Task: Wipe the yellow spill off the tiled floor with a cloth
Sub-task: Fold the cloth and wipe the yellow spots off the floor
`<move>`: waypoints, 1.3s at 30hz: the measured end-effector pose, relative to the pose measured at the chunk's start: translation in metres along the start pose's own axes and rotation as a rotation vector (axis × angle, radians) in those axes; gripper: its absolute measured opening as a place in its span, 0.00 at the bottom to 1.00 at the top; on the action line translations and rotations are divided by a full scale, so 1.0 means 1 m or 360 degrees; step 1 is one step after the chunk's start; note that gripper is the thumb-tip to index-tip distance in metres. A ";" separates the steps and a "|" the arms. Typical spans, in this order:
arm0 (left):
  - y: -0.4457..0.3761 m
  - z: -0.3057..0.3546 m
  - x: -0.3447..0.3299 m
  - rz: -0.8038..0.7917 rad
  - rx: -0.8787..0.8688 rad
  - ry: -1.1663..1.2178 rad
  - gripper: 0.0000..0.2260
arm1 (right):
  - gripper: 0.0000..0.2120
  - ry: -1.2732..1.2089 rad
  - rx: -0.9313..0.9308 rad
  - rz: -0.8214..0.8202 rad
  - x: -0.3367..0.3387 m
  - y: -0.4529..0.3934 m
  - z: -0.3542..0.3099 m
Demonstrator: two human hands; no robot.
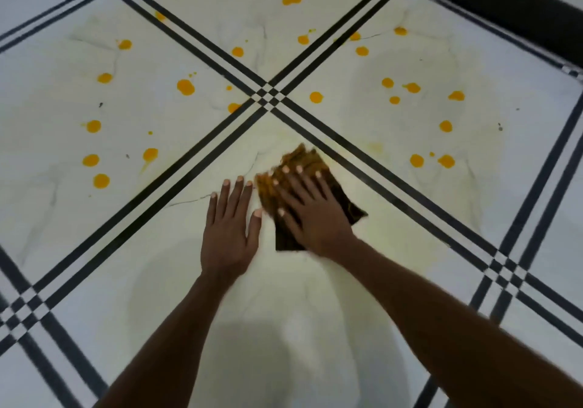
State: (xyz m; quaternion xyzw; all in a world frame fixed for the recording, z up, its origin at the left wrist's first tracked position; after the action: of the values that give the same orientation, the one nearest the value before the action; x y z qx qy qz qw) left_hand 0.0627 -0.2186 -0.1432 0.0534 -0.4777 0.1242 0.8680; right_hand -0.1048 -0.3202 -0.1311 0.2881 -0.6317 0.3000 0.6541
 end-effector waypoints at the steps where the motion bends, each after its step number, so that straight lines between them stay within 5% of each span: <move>1: 0.001 0.001 0.000 0.0000 0.0010 0.0013 0.28 | 0.28 -0.0011 0.0143 -0.0033 0.004 0.029 -0.008; 5: 0.002 0.003 -0.001 0.0029 0.0008 0.0017 0.29 | 0.29 -0.0023 0.0443 -0.0153 0.005 0.071 0.043; 8: 0.000 0.002 -0.005 0.0061 0.0036 0.0003 0.29 | 0.28 0.0011 -0.0009 -0.0011 -0.005 0.003 0.090; 11: 0.002 0.001 -0.006 0.0121 0.0060 0.0067 0.29 | 0.31 -0.0070 -0.0506 -0.0043 -0.005 -0.080 0.070; 13: 0.003 0.000 -0.005 0.0165 0.0089 0.0107 0.29 | 0.31 -0.0080 -0.0417 -0.0086 -0.005 -0.104 0.024; 16: 0.004 0.000 -0.003 0.0200 0.0121 0.0182 0.30 | 0.28 -0.0028 0.0106 -0.0016 -0.006 -0.061 -0.028; 19: 0.004 0.001 0.002 0.0171 0.0107 0.0160 0.29 | 0.27 -0.0017 0.0322 -0.0075 -0.007 0.007 -0.010; 24: 0.003 0.004 -0.004 0.0098 0.0133 0.0098 0.31 | 0.29 -0.0058 -0.0250 -0.0056 -0.008 -0.013 0.082; 27: 0.003 0.004 -0.001 0.0185 0.0192 0.0266 0.30 | 0.32 -0.0127 -0.0603 -0.0066 -0.007 -0.066 0.075; 33: 0.001 0.013 0.005 0.0214 0.0138 0.0354 0.28 | 0.30 -0.0212 -0.0159 -0.0088 -0.010 -0.023 0.000; 39: -0.021 0.060 -0.002 -0.0030 0.0030 0.0370 0.24 | 0.24 -0.0491 -0.0355 -0.0148 0.015 0.030 0.031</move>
State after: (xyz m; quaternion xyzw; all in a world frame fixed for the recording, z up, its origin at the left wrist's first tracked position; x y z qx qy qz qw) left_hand 0.0183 -0.2523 -0.1119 0.0513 -0.3722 0.1258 0.9181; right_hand -0.1473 -0.3233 -0.1146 0.2852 -0.7398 0.1499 0.5907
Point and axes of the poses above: each hand's wrist, its own y-axis away from the middle knuckle, its own x-axis out of the back of the hand, z = x × y, the point moved 3 cm from there along -y, towards the middle knuckle, and after that the axes turned 11 degrees about y, right-handed, at the moved point
